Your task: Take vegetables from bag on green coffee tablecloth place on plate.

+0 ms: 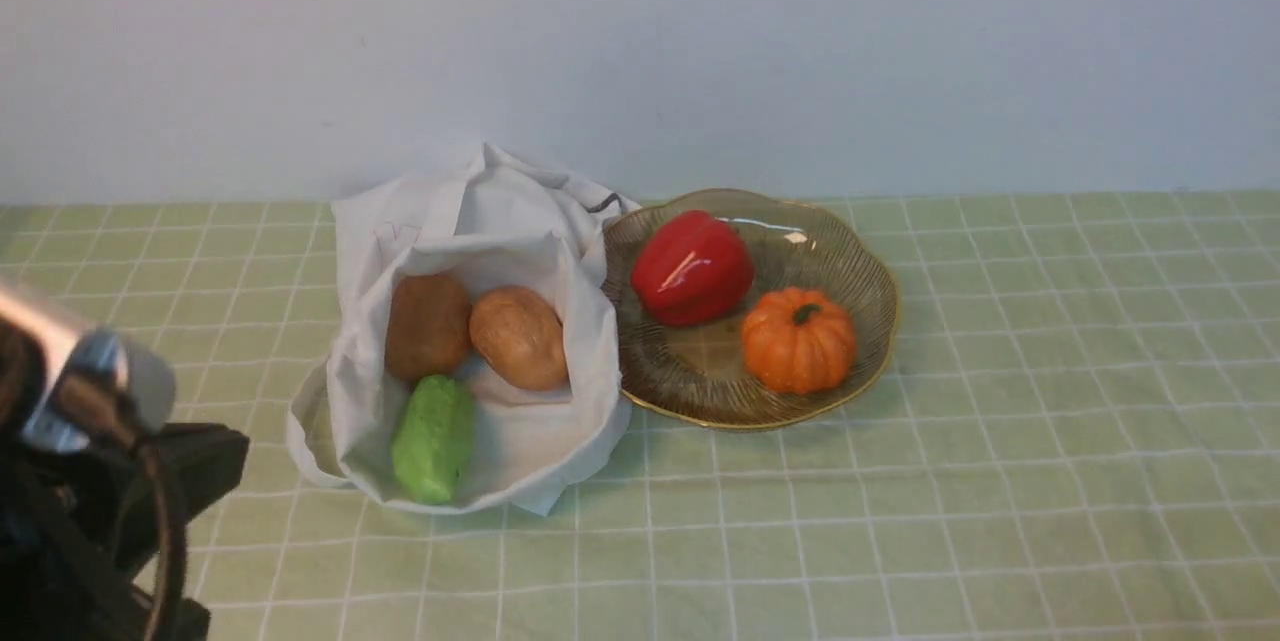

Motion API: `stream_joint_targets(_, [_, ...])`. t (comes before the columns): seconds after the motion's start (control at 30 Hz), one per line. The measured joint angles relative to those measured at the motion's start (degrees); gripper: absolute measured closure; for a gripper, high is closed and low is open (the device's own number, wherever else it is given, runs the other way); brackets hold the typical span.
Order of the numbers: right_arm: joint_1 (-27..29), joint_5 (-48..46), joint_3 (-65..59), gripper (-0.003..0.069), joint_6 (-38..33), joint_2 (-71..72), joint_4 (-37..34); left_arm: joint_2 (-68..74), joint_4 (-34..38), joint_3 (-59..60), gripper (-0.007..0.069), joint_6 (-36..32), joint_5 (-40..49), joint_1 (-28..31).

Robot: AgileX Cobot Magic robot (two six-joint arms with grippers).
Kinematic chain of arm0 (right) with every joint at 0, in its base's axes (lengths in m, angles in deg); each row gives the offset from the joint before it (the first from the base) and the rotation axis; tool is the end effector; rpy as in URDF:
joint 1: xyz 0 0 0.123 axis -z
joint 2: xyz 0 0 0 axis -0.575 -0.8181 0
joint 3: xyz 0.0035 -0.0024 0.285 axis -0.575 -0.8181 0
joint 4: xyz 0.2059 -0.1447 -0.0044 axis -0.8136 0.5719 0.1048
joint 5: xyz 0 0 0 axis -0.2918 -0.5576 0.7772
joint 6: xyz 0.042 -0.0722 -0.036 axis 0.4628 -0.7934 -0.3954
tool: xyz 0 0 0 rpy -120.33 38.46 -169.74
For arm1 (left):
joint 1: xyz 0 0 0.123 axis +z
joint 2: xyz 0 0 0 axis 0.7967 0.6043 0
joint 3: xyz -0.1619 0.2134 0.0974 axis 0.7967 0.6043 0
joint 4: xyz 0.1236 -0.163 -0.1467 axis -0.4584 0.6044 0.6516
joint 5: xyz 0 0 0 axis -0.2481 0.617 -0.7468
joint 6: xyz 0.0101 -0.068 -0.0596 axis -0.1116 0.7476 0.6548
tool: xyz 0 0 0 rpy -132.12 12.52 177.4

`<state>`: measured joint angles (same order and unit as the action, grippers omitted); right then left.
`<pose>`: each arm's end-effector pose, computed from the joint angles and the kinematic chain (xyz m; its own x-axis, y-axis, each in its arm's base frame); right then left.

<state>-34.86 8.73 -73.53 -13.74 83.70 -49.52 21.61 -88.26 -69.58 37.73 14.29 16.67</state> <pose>0.0529 -0.0012 0.1727 -0.2834 -0.0873 -0.9550 -0.0098 0.9961 -0.0882 0.0954 -0.0601 0.3229 -0.4310 0.1986 -0.8802 0.4887 0.8714 -0.0427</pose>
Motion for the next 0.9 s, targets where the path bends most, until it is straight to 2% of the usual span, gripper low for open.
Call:
stream_joint_targets(0.07, [0.0, 0.0, 0.0, 0.0674, 0.0, 0.0, 0.0, -3.5, 0.0, 5.5, 0.0629, 0.0, -8.1, 0.0])
stream_joint_targets(0.27, [0.0, 0.0, 0.0, 0.0674, 0.0, 0.0, 0.0, -7.9, 0.0, 9.2, 0.0629, 0.0, -15.3, 0.0])
stream_joint_targets(0.9, [0.0, 0.0, 0.0, 0.0674, 0.0, 0.0, 0.0, -8.2, 0.0, 9.2, 0.0629, 0.0, -16.5, 0.0])
